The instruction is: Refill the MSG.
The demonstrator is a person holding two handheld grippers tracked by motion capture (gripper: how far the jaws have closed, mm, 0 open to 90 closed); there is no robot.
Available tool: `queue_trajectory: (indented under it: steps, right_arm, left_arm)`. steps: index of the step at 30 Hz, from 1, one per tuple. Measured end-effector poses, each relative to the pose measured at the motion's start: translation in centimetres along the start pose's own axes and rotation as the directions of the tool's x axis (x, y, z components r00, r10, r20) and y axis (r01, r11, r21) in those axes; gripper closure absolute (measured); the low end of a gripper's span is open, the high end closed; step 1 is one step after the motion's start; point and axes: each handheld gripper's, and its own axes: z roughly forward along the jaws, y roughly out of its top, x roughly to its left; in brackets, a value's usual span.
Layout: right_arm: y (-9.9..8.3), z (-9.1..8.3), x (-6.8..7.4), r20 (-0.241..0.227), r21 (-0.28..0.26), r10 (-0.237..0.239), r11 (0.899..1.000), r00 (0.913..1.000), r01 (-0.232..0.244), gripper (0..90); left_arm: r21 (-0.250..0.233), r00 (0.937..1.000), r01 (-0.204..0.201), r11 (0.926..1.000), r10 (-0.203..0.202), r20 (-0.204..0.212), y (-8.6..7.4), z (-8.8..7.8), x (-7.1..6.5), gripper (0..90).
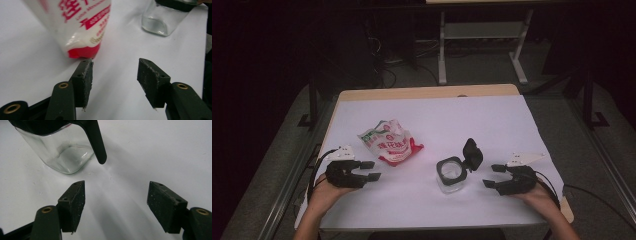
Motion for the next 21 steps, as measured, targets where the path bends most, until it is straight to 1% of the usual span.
queue_trajectory:
  steps: [4, 6, 7, 8, 10, 13, 15, 18, 19, 20, 21]
  right_arm:
    - [0.0, -0.1, 0.0, 0.0, -0.005, -0.001, 1.0, 1.0, 0.001, 30.4]
    - [0.0, 0.0, 0.0, 0.0, -0.005, 0.006, 1.0, 1.0, -0.006, 30.4]
    - [0.0, 0.0, -0.1, 0.001, -0.002, 0.001, 1.0, 1.0, -0.001, 30.4]
    - [0.1, 0.1, -0.1, -0.004, -0.002, 0.007, 1.0, 1.0, -0.007, 30.4]
    - [0.1, 0.1, -0.1, -0.003, -0.001, 0.007, 1.0, 1.0, -0.007, 30.4]
    - [0.1, 0.1, -0.2, -0.003, -0.002, 0.006, 1.0, 1.0, -0.006, 30.4]
    - [0.1, 0.1, -0.2, -0.001, -0.004, 0.008, 1.0, 1.0, -0.008, 30.4]
    - [0.1, 0.0, -0.2, -0.003, -0.006, 0.005, 1.0, 1.0, -0.005, 30.4]
    - [0.1, 0.0, -0.2, -0.003, -0.005, 0.005, 1.0, 1.0, -0.005, 30.4]
    - [0.1, 0.0, -0.2, -0.003, -0.004, 0.004, 1.0, 1.0, -0.004, 30.4]
    - [0.1, 0.0, -0.2, -0.005, -0.005, 0.005, 1.0, 1.0, -0.005, 30.4]
  left_arm:
    - [-0.021, 0.9993, 0.025, 0.9995, -0.025, -0.029, 0.0, 0.0, 0.9, 44.1]
    - [-0.018, 0.999, 0.019, 0.9997, -0.019, -0.04, 0.2, 0.2, 1.3, 43.3]
    - [-0.023, 0.9985, 0.024, 0.9994, -0.025, -0.049, 0.3, 0.2, 1.4, 42.8]
    - [-0.029, 0.9981, 0.022, 0.9993, -0.024, -0.056, 0.5, 0.3, 1.6, 41.7]
    - [-0.038, 0.9978, 0.025, 0.999, -0.027, -0.06, 0.7, 0.4, 2.0, 40.9]
    - [-0.051, 0.9976, 0.009, 0.9987, -0.013, -0.069, 1.3, 0.7, 2.3, 40.9]
    - [-0.074, 0.9979, 0.018, 0.9971, -0.022, -0.06, 1.5, 1.1, 2.7, 40.9]
    - [-0.066, 0.9979, 0.025, 0.9975, -0.029, -0.058, 1.5, 1.9, 2.9, 40.9]
    - [-0.061, 0.9979, 0.025, 0.9978, -0.028, -0.059, 1.5, 2.1, 2.9, 41.1]
    - [-0.059, 0.9981, 0.013, 0.9982, -0.016, -0.06, 1.5, 2.2, 3.0, 41.4]
    - [-0.064, 0.998, 0.016, 0.9978, -0.02, -0.06, 1.6, 2.3, 3.0, 41.9]
